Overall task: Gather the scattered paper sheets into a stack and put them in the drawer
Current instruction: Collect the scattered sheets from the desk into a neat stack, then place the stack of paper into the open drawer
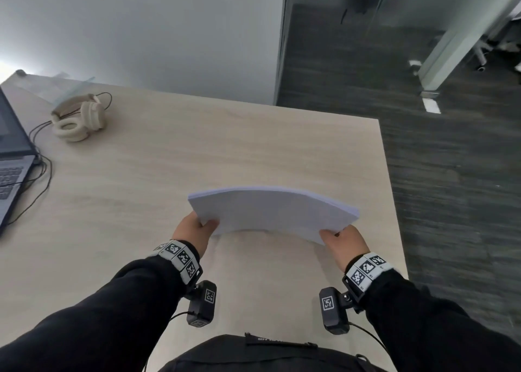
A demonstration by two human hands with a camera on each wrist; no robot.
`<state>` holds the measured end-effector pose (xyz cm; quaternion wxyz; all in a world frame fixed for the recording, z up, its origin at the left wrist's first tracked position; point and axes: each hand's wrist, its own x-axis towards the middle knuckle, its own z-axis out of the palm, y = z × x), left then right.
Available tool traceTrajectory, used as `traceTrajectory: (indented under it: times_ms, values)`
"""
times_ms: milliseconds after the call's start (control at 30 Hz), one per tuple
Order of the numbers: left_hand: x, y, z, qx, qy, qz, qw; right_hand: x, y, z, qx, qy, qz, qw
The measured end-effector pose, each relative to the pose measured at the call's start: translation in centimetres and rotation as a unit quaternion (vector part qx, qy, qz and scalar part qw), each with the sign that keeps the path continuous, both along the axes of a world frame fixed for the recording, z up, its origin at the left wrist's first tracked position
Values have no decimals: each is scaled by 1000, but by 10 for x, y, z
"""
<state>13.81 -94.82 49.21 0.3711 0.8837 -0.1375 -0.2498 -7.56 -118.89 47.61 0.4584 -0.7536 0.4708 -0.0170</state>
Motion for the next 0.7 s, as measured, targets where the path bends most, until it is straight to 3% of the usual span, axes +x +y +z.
traceTrajectory:
  times_ms: [167, 300, 467, 700]
  values:
    - [-5, 7, -6, 39, 20, -27, 999, 5, 3, -4, 0, 16, 4, 1000]
    - [-2, 27, -3, 32, 23, -22, 999, 15, 19, -1, 7, -22, 5, 1000]
    - [8, 87, -3, 9, 69, 56, 996, 50, 74, 13, 59, -63, 21, 996]
    - [28, 204, -23, -44, 136, 162, 976, 105, 179, 17, 105, -14, 92, 990]
